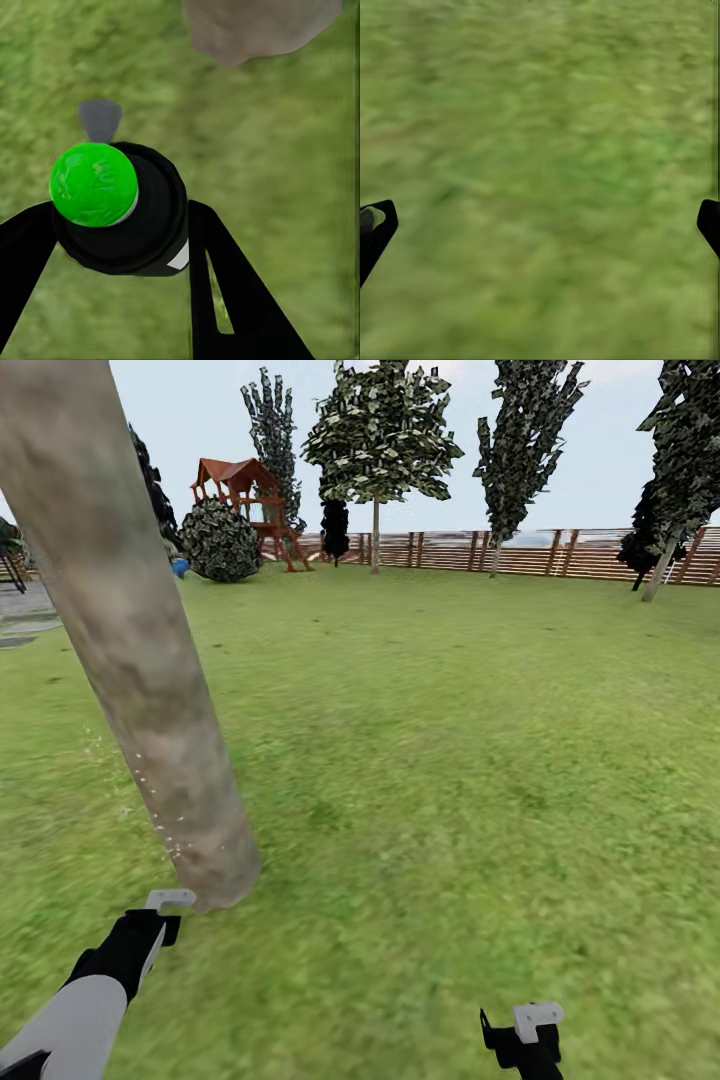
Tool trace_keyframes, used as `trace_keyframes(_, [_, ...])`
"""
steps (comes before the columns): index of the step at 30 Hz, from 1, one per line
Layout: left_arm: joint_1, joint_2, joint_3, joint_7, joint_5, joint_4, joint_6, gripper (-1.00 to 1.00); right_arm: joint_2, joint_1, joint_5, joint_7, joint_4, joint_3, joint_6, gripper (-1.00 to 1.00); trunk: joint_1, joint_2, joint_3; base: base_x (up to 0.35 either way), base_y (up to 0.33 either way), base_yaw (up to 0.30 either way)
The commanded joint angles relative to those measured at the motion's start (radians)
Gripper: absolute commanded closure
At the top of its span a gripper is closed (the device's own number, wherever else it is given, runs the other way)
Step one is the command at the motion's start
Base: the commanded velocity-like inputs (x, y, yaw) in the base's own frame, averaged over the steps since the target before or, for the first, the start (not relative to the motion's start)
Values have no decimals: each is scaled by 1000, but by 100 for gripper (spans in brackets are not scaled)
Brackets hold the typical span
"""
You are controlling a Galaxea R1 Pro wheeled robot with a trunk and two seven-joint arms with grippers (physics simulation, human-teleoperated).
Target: In the garden, pick up the pesticide atomizer on the floor and spray pesticide onto both trees until each tree trunk is fully covered.
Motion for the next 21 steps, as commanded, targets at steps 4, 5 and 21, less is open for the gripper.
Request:
trace_keyframes(4, [0, 0, 0, 1, -1, 0, 0, 100, 0, 0, 0, 0, 0, 0, 0, -100, 0, 0, 0, 238, -187, 0])
trace_keyframes(5, [0, 1, 0, 2, -1, 0, 0, 100, 0, 0, 0, 0, 0, 0, 0, -100, 0, 0, 0, 238, -187, 0])
trace_keyframes(21, [0, 1, 0, 7, -1, -2, 0, 100, 2, 0, 0, 0, 0, 0, 0, -100, 0, 0, 0, 109, -247, 171])
